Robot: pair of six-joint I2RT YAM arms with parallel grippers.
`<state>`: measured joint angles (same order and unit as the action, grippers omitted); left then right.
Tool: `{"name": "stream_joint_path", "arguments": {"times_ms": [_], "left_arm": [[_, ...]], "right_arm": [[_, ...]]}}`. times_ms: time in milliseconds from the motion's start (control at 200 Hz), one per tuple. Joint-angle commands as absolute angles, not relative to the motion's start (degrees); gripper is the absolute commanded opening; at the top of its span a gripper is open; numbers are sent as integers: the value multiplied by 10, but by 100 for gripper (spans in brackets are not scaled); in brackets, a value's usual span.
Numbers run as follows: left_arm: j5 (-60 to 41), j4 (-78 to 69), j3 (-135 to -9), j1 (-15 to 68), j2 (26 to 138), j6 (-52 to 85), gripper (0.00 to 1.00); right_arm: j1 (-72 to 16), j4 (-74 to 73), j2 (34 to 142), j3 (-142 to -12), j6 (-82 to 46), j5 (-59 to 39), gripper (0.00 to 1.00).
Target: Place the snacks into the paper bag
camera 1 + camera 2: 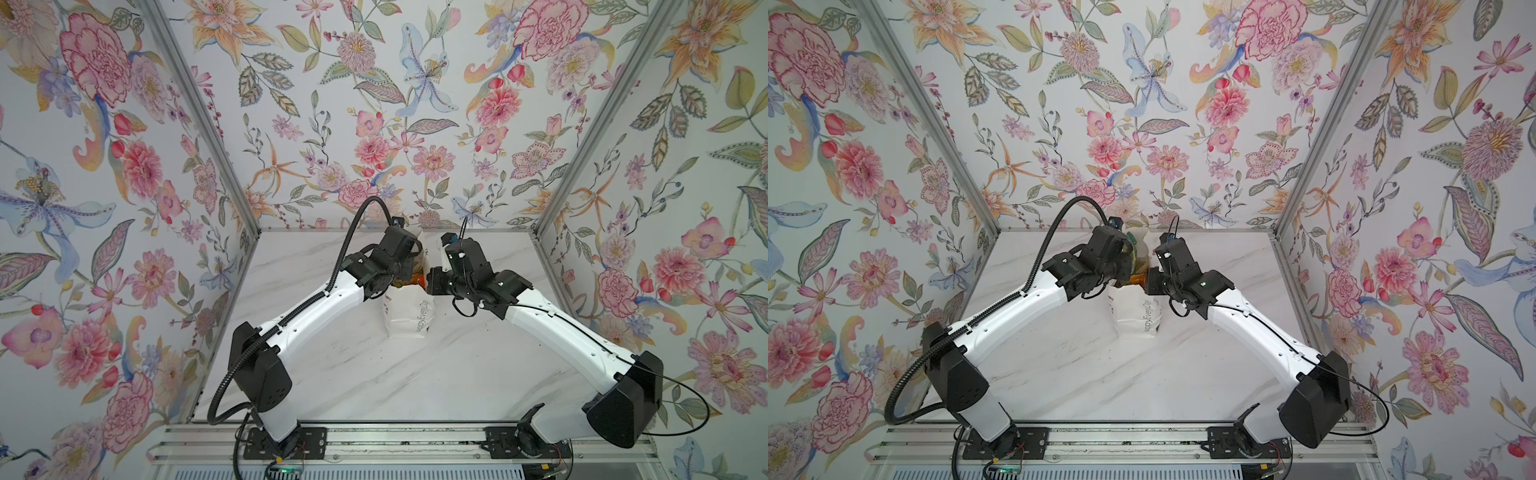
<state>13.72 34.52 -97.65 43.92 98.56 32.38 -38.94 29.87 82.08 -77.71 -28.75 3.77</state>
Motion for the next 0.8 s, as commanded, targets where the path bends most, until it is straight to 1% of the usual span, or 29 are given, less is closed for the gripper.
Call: {"name": "stream_joint_path", "arguments": {"times_ms": [0,175,270,340,505,631,701,796], "left_arm": [[133,295,-1047,428,982,322,0],[172,246,-1006,423,945,344,0],[164,263,-999,423,962,356,0],[161,255,-970,422,961,365,0],[167,230,-924,406,934,382,0],[178,223,-925,398,921,381,0],[168,224,-931,394,925,380,0],[129,223,-937,394,938,375,0]], "right_arm": [[-394,259,802,-830,-273,50,0],[-395,256,800,-838,-269,49,0],[-395,250,804,-821,-272,49,0],[-395,250,806,-811,-274,53,0],[-394,250,816,-799,-263,96,0],[-393,250,817,-805,-262,105,0],[-394,251,817,-811,-260,114,0],[-401,258,822,-817,-257,137,0]]}}
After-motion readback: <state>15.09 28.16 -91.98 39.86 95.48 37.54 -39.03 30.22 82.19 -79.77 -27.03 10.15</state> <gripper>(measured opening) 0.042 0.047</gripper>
